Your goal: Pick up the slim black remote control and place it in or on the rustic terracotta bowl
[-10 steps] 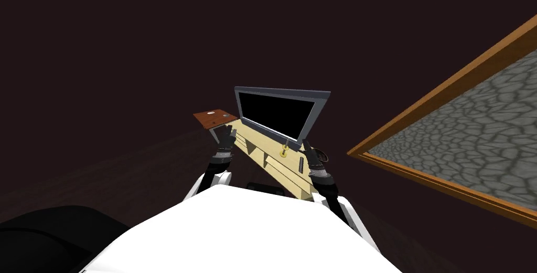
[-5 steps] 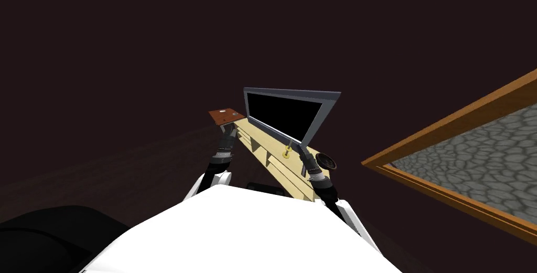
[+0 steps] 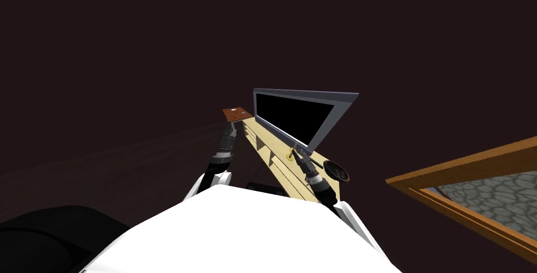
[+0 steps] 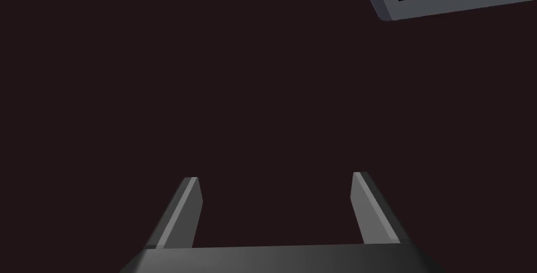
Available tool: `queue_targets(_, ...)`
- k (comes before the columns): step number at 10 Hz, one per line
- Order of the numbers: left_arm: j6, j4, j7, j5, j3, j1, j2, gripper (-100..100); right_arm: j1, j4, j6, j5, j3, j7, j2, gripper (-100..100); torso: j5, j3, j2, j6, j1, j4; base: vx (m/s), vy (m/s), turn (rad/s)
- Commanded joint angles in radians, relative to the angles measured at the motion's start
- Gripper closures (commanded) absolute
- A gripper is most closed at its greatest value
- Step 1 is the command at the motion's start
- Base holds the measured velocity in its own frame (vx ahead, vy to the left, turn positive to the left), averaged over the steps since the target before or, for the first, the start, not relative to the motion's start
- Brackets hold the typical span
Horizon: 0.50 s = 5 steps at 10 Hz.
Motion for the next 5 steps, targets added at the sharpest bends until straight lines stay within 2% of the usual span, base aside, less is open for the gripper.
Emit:
queue_targets(1,0.000,0.000,0.000,0.000,0.000,0.000,0.000,0,0.014,0.015,-0.015,0.041,0.001,0.010,-0.013,-100,0.000,0.000,0.000,0.000,0.000,0.000,-0.046,-0.071,0.190)
queue_targets(2,0.000,0.000,0.000,0.000,0.000,0.000,0.000,0,0.018,0.042,-0.020,0.075,0.009,0.020,-0.039,-100,0.000,0.000,0.000,0.001,0.000,0.000,-0.057,-0.062,0.357)
queue_targets(5,0.000,0.000,0.000,0.000,0.000,0.000,0.000,0,0.021,0.070,-0.025,0.140,0.019,0.031,-0.067,-100,0.000,0.000,-0.001,0.000,0.002,0.000,-0.028,-0.049,0.216)
